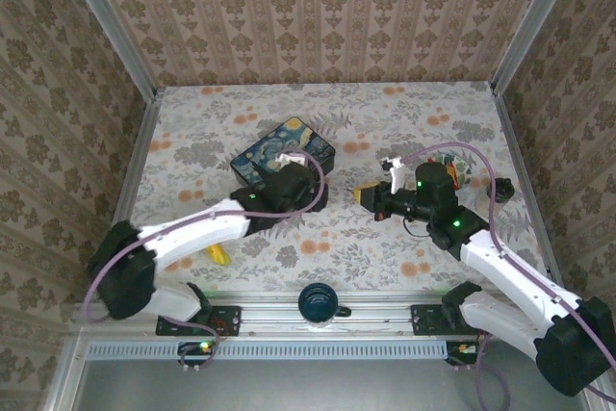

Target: Unlock a padlock with a key

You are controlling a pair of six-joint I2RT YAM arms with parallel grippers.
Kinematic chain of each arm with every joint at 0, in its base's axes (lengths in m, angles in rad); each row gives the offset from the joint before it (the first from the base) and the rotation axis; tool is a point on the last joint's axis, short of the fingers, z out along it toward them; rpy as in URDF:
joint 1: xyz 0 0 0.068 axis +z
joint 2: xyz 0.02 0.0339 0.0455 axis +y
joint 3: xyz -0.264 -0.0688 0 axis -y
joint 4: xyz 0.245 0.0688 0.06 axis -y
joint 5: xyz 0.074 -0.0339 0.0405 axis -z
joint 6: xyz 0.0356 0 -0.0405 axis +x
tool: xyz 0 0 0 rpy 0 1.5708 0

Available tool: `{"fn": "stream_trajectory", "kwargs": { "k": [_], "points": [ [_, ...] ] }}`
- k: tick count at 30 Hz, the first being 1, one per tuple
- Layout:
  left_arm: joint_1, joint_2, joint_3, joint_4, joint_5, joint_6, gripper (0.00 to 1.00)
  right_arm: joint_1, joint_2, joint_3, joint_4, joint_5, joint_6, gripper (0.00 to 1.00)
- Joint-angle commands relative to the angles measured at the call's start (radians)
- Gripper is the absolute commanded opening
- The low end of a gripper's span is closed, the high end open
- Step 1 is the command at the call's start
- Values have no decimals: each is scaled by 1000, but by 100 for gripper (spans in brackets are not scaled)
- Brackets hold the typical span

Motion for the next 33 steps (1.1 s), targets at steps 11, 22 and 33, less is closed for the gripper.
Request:
{"fn": "stream_trajectory", "kwargs": {
  "k": [11, 22, 33],
  "points": [
    [-37, 428, 311, -302, -269, -438, 79, -89, -60, -80, -25, 50, 60, 0],
    [-26, 533, 330, -301, -232, -532, 71, -108, -33, -85, 20, 8, 76, 0],
    [6, 555, 301, -146, -222, -502, 54, -110, -5, -86, 48, -19, 82, 0]
  ]
}}
